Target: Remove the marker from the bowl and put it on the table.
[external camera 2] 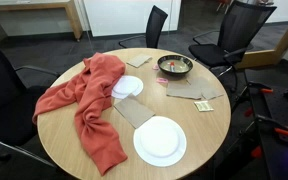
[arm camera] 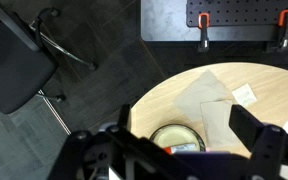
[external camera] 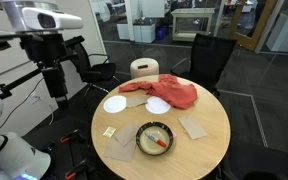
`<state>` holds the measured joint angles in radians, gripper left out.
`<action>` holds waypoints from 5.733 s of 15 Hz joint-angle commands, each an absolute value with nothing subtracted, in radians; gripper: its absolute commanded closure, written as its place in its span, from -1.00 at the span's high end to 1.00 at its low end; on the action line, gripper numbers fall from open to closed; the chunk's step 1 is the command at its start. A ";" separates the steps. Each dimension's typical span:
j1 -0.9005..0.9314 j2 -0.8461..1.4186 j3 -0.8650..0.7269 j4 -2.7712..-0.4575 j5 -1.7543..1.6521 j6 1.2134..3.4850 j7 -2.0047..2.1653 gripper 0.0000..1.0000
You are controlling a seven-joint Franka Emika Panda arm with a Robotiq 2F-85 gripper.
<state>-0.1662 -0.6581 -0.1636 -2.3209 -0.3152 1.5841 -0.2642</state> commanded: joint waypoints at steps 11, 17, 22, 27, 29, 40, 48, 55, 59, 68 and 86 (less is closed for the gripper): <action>-0.133 -0.605 -0.183 -2.311 -0.279 1.630 -0.207 1.00; -0.152 -0.476 -0.165 -2.337 -0.187 1.852 0.001 1.00; -0.174 -0.331 -0.139 -2.368 -0.142 2.089 0.233 1.00; -0.178 -0.163 -0.111 -2.384 -0.151 2.296 0.462 1.00; -0.168 -0.082 -0.111 -2.381 -0.122 2.387 0.527 1.00; -0.121 0.182 -0.163 -2.337 -0.054 2.645 0.664 1.00; -0.110 0.256 -0.182 -2.286 -0.029 2.652 0.682 1.00; -0.107 0.355 -0.197 -2.231 0.066 2.668 0.701 1.00; -0.097 0.417 -0.211 -2.198 0.103 2.691 0.713 1.00; -0.069 0.550 -0.245 -2.117 0.123 2.728 0.787 1.00; -0.060 0.704 -0.238 -1.992 0.173 2.732 0.785 1.00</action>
<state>-0.0777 0.6783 -0.2268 -2.0176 0.1447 2.7153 0.7740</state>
